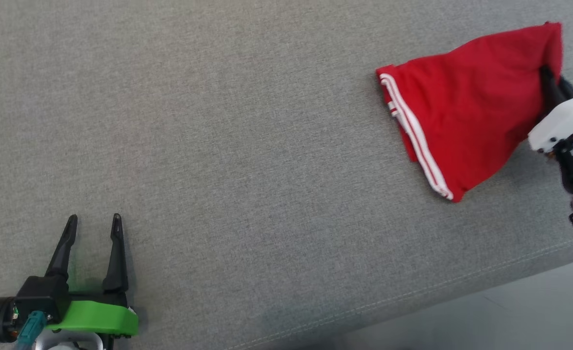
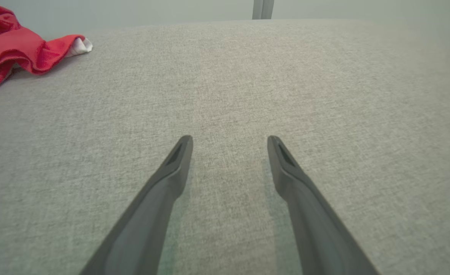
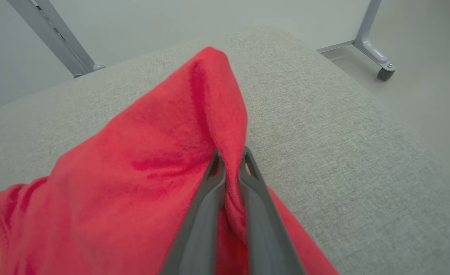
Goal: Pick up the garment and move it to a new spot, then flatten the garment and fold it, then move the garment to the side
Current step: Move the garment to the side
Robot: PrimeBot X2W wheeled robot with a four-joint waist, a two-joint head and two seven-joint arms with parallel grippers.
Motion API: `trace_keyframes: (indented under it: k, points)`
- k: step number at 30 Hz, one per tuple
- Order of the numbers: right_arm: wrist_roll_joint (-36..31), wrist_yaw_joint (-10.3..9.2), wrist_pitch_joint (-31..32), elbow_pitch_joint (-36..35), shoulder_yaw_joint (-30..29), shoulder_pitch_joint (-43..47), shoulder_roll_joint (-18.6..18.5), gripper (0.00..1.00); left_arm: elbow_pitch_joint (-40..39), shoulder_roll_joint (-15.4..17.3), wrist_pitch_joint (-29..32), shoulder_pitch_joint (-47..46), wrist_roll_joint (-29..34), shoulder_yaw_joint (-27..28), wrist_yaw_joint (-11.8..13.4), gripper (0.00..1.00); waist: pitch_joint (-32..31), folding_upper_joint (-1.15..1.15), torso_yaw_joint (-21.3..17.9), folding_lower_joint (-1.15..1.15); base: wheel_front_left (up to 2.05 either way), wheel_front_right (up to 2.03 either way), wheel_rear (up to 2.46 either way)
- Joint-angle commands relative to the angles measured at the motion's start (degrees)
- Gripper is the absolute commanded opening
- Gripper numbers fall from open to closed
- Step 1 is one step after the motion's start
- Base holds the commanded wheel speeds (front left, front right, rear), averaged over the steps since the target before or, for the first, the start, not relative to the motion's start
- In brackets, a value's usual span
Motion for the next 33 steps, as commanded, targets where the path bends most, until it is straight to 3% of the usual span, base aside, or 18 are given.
trace_keyframes:
  k: [1, 9, 18, 19, 20, 21, 28, 33]
  points:
    - [-0.8, -0.11, -0.42, 1.53, -1.43, -2.78, -2.16, 0.0, -0.58, 0.76, -0.15, -0.76, 0.06, 0.4, -0.13, 1.0, 3.99, 0.46, 3.5, -0.01, 0.0, 0.0, 0.0]
    - [-3.87, -0.11, -0.87, 9.46, -7.31, -10.94, -10.38, 0.0, -2.88, 1.61, -0.15, -0.48, -0.06, 0.96, -0.16, 1.0, 7.12, 0.46, 7.4, -0.01, 0.0, 0.0, 0.0]
    - [-8.69, -0.11, -2.44, 19.16, -11.94, -16.02, -16.16, 0.0, -4.01, 1.08, -0.15, 0.27, -0.4, 1.23, -0.2, 1.0, 7.98, 0.46, 9.24, -0.01, 0.0, 0.0, 0.0]
    - [-9.86, -0.11, -3.01, 19.92, -11.84, -16.48, -16.42, 0.08, -4.07, 1.01, -0.15, 0.35, -0.41, 1.36, -0.2, 1.0, 8.09, 0.46, 9.19, -0.01, 0.0, 0.0, 0.0]
    - [-10.96, -0.11, -3.91, 20.47, -11.66, -16.95, -16.52, 0.66, -4.08, 0.91, -0.15, 0.39, -0.39, 1.44, -0.21, 1.0, 8.17, 0.46, 9.11, -0.01, 0.0, 0.0, 0.0]
    - [-11.58, -0.11, -4.98, 21.05, -11.91, -17.49, -16.4, 1.0, -4.07, 0.76, -0.15, 0.42, -0.34, 1.51, -0.21, 1.0, 8.22, 0.46, 8.97, -0.01, 0.0, 0.0, 0.0]
    - [-15.9, -0.11, -9.74, 20.59, -12.16, -19.08, -14.61, 1.0, -4.42, 0.05, -0.04, -0.38, -0.11, 1.81, -0.22, 1.0, 8.09, 0.46, 7.44, -0.01, 0.0, 0.0, 0.0]
    - [-19.18, -0.11, -10.51, 12.46, -13.21, -15.93, -12.73, 1.0, -4.57, -0.65, -0.07, -0.02, -0.41, 2.53, -0.23, 1.0, 5.73, 0.46, 5.83, -0.01, 0.0, 0.0, 0.0]
